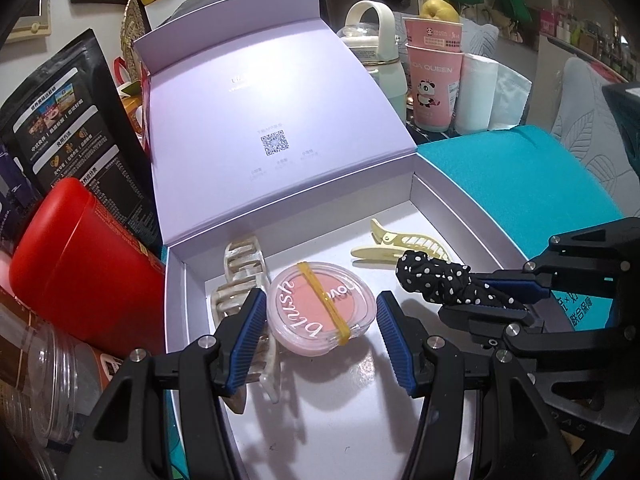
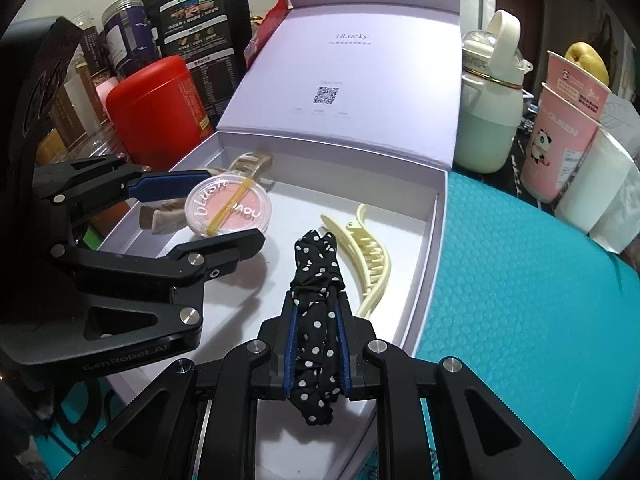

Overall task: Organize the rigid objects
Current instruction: 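Lower into the box and open the right gripper while the left gripper releases the compact, then withdraw both grippers from the box back toward the remaining items on the mat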

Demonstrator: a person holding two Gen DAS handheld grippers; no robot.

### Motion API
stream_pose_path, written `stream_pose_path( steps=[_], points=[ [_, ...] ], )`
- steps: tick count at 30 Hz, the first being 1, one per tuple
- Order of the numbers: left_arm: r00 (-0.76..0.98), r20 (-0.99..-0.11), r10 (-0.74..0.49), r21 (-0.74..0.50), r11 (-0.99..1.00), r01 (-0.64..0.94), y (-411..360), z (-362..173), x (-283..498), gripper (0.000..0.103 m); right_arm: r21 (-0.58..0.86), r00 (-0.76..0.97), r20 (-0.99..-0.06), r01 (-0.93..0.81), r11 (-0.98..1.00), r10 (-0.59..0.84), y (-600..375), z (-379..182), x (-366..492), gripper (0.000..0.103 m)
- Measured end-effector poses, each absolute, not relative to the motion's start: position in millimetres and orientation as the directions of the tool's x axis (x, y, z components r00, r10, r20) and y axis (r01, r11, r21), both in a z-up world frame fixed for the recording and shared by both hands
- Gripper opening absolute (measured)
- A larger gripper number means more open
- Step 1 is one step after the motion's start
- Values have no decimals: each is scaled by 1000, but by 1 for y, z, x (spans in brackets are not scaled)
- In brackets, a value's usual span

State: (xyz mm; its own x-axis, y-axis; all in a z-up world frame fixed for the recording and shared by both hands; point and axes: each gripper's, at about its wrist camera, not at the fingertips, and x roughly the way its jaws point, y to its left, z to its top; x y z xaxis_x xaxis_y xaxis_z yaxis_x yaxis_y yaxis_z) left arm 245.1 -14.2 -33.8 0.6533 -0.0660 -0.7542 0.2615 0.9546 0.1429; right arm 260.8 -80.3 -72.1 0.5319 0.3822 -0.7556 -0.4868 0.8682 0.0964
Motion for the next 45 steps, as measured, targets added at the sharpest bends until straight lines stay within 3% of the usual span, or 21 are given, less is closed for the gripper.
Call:
stream_pose_path(
  steps=[2, 7, 10, 20, 22, 24, 26, 45],
  points=[
    [651, -756, -68, 136, 957, 258, -14, -33, 245, 56, 94, 532, -759, -480, 872, 375, -79, -71, 259, 18],
    [649, -759, -47, 151, 958, 246, -14, -35, 242, 56, 90, 552, -749, -463, 882, 366, -83, -64, 251, 36],
    [643, -765, -43, 149, 959, 241, -14, -34, 242, 56, 89, 558, -747, -454, 887, 361, -88, -61, 247, 40],
    [621, -782, -54, 121, 964, 236, -15, -30, 238, 56, 65, 587, -735, -438, 897, 339, -96, -49, 233, 40],
    [622, -781, -47, 122, 966, 227, -15, -28, 236, 57, 56, 595, -732, -432, 900, 331, -97, -47, 231, 45],
    [623, -781, -49, 114, 969, 219, -13, -27, 235, 68, 53, 600, -730, -429, 902, 328, -98, -44, 228, 46],
    [631, -775, -47, 110, 972, 208, -12, -24, 233, 71, 52, 605, -726, -426, 903, 327, -100, -42, 226, 46],
    [713, -701, -32, 107, 983, 149, 1, 20, 207, 71, 2, 694, -652, -401, 916, 305, -108, 1, 199, 46]
  ],
)
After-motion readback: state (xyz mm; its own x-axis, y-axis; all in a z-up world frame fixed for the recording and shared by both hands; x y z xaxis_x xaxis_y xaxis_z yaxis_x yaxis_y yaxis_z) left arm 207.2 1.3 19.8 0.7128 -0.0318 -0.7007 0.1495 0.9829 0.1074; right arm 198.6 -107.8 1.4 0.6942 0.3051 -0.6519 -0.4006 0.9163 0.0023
